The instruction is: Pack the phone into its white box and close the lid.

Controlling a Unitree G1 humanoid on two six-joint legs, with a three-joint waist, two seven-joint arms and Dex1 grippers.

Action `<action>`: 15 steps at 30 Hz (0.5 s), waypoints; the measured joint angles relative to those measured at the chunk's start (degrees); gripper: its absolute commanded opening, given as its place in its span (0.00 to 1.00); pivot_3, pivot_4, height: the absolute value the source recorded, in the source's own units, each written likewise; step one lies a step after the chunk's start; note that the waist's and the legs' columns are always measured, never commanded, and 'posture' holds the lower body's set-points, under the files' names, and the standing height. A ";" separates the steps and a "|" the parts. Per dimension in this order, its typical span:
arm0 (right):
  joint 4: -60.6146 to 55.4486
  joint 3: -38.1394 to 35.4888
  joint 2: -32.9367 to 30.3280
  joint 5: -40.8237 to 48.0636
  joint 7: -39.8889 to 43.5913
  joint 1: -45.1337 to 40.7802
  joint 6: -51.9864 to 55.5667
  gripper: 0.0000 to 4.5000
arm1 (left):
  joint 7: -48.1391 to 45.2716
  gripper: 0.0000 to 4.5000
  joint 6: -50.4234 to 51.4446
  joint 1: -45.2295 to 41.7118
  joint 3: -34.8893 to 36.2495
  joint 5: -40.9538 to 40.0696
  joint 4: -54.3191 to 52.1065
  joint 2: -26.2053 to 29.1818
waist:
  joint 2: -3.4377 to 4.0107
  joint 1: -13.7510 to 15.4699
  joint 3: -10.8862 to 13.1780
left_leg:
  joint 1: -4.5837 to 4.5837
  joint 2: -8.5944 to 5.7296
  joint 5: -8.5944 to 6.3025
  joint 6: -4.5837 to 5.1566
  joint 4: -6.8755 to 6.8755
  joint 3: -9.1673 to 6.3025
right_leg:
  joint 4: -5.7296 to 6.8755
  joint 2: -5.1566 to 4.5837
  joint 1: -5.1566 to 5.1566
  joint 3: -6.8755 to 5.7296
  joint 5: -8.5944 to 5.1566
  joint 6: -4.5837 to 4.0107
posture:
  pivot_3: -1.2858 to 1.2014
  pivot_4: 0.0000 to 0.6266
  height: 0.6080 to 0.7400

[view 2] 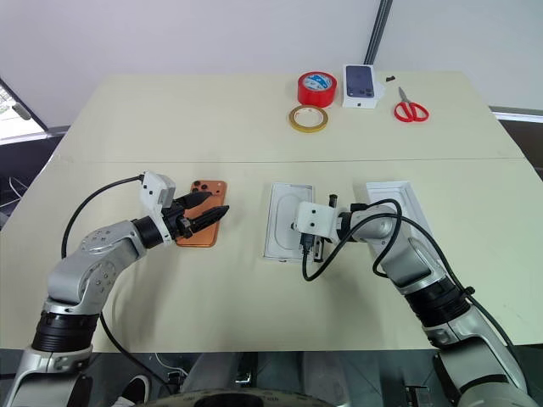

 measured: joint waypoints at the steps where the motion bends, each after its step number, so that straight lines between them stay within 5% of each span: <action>1: 0.03 0.21 0.44 -0.06 -0.18 0.02 0.18 0.01 | 0.00 0.77 0.36 -0.12 0.02 -0.04 0.08 0.00 | 0.00 -0.01 0.00 | 0.00 0.00 0.00 0.00 0.00 0.00 | 0.01 0.00 0.00 0.00 0.00 0.00 | 0.52 0.24 1.00; 10: 3.14 0.40 1.17 -2.12 -1.99 -2.57 0.00 0.01 | 0.09 0.77 2.33 -0.84 1.02 -1.13 1.12 0.00 | 0.00 -0.04 0.00 | -0.01 0.00 0.00 -0.01 0.00 0.00 | 0.01 0.00 -0.02 0.00 0.00 0.00 | 0.52 0.24 1.00; 15: 3.21 -1.05 7.27 1.33 -3.56 -5.09 0.91 0.01 | 2.27 0.77 10.25 -3.03 5.36 -5.44 4.70 0.16 | 0.00 -0.48 0.02 | -0.02 0.00 0.04 -0.06 0.00 0.01 | 0.14 0.04 -0.15 0.01 0.01 0.01 | 0.52 0.24 1.00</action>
